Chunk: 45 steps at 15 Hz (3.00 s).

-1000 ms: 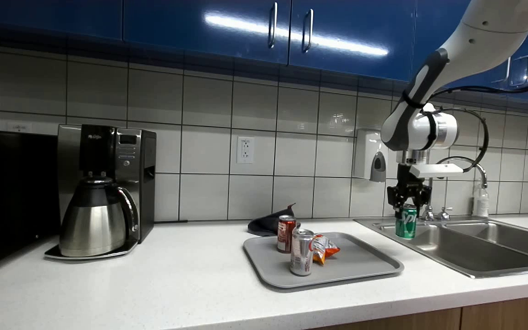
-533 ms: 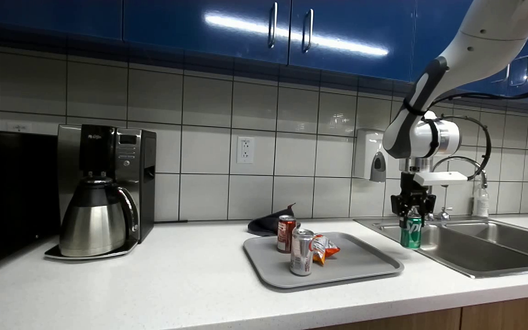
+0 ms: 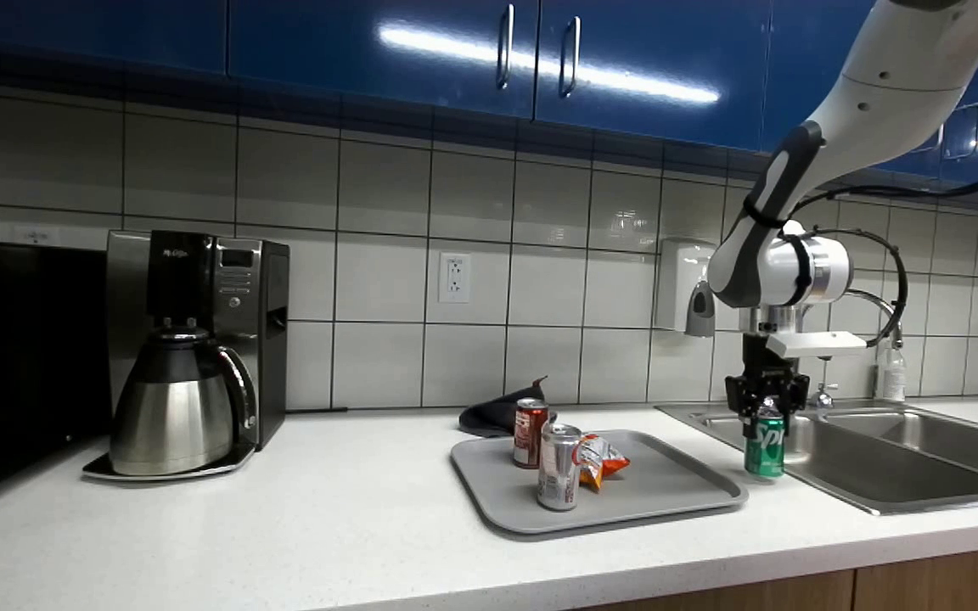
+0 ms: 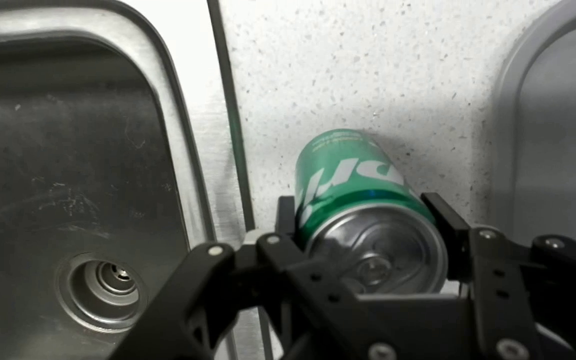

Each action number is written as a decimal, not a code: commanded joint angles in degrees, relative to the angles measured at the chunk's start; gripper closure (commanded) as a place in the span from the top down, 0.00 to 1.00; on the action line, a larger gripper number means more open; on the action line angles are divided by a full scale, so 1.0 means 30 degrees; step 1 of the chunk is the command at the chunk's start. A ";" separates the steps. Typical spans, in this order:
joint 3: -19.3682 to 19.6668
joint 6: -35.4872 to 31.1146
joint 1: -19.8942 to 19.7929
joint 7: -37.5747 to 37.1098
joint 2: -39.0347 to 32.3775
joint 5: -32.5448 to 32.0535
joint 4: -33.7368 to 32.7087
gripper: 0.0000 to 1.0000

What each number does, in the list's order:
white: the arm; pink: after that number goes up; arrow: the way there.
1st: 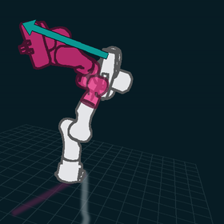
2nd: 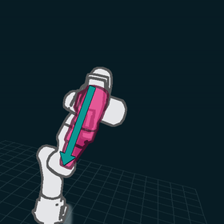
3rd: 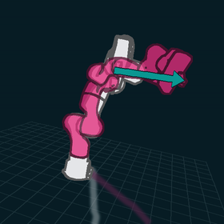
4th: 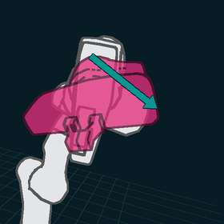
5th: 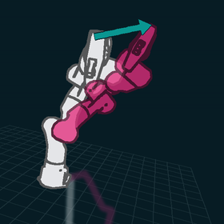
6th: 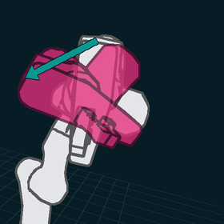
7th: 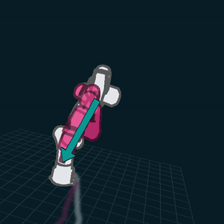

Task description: Remove the cans on the tray

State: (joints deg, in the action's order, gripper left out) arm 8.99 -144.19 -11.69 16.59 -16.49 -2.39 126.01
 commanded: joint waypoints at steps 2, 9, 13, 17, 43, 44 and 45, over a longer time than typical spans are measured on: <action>0.0097 0.0333 0.0017 -0.0622 -0.0010 -0.0538 -0.0232 0.79; 0.0164 0.0583 0.0022 -0.0619 0.0531 -0.0762 -0.0180 1.00; 0.0030 0.0699 -0.0101 -0.0130 0.1523 -0.0428 0.0033 1.00; -0.0137 0.0676 0.0050 0.0027 0.2674 -0.0234 0.0372 1.00; -0.5051 0.0116 0.6380 -0.5538 0.6777 0.2421 0.4343 1.00; -0.5218 0.0114 0.6542 -0.5830 0.6681 0.2365 0.4277 1.00; -0.5355 0.0073 0.6662 -0.6098 0.6598 0.2277 0.4225 1.00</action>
State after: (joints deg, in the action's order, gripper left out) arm -5.63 -143.75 7.61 0.85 2.97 3.81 138.59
